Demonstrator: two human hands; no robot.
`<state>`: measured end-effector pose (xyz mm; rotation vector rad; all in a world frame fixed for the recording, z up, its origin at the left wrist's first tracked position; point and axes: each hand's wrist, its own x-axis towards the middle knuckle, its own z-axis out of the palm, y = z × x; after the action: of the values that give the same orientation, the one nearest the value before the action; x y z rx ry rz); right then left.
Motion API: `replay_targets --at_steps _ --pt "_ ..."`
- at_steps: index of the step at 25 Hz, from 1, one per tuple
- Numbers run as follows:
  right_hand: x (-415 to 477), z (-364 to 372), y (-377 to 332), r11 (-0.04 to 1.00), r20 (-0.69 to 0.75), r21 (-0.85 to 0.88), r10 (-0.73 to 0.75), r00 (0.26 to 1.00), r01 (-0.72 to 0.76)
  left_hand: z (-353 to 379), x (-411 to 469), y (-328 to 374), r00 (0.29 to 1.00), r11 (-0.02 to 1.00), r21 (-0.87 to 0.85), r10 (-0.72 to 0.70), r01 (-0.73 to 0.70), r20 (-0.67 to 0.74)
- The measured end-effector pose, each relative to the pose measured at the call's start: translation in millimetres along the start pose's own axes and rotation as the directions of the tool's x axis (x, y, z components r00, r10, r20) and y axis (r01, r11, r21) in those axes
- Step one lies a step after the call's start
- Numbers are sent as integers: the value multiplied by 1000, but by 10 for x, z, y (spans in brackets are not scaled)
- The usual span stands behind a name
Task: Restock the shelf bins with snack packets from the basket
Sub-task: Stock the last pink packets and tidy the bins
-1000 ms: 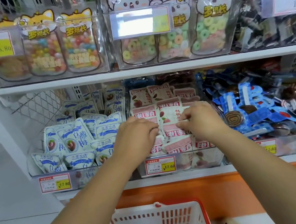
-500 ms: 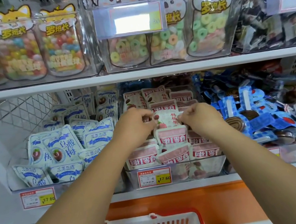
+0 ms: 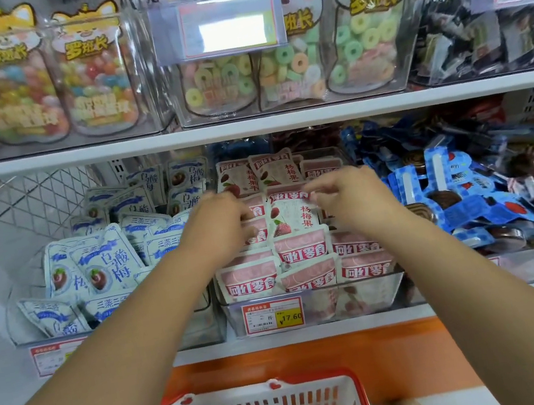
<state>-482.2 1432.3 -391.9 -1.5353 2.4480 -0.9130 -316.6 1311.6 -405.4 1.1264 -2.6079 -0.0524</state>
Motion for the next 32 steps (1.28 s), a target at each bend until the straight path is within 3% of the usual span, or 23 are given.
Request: replay_targets --at_steps 3,6,9,11,14,16,18,22,24,26,28,30,32 --pt "-128 151 -120 949 268 -214 -172 948 232 -22 -21 -71 997 996 71 -50 55 -65" --pt "-189 288 -82 932 359 -243 -170 918 268 -32 -25 -90 994 994 28 -104 105 -26" --pt "-215 226 -22 971 300 -90 -186 936 222 -41 -61 -101 993 994 11 -112 112 -40" --pt "-166 59 31 974 128 -63 -207 970 216 -54 -102 -103 995 996 2 -91 91 -39" --pt "-32 -184 208 931 -65 -332 -182 981 150 -64 -147 -108 998 998 27 -63 64 -18" --pt "0 -173 281 853 -19 -513 -120 993 93 -76 -148 -96 997 996 47 -78 78 -19" --pt "2 -71 311 818 20 -573 -61 998 62 -87 -130 -102 995 994 58 -95 96 -20" --pt "17 -18 356 800 -73 -600 -67 995 10 -87 -146 -89 992 991 52 -121 123 -40" --pt "-9 -66 332 828 -100 -560 -110 989 36 -86 -206 -23 994 998 4 -62 62 -90" --pt "-62 -120 277 935 -26 -328 -150 988 134 -119 -271 57 997 988 -143 42 -51 -64" --pt "-128 -126 204 975 156 -142 -149 976 172 -109 -284 120 992 978 -193 96 -79 81" --pt "-167 -53 200 969 217 -192 -113 970 156 -39 -271 152 990 982 -185 65 -40 127" --pt "-189 42 229 962 129 -246 -87 988 117 -2 -247 199 998 971 -235 -24 38 61"
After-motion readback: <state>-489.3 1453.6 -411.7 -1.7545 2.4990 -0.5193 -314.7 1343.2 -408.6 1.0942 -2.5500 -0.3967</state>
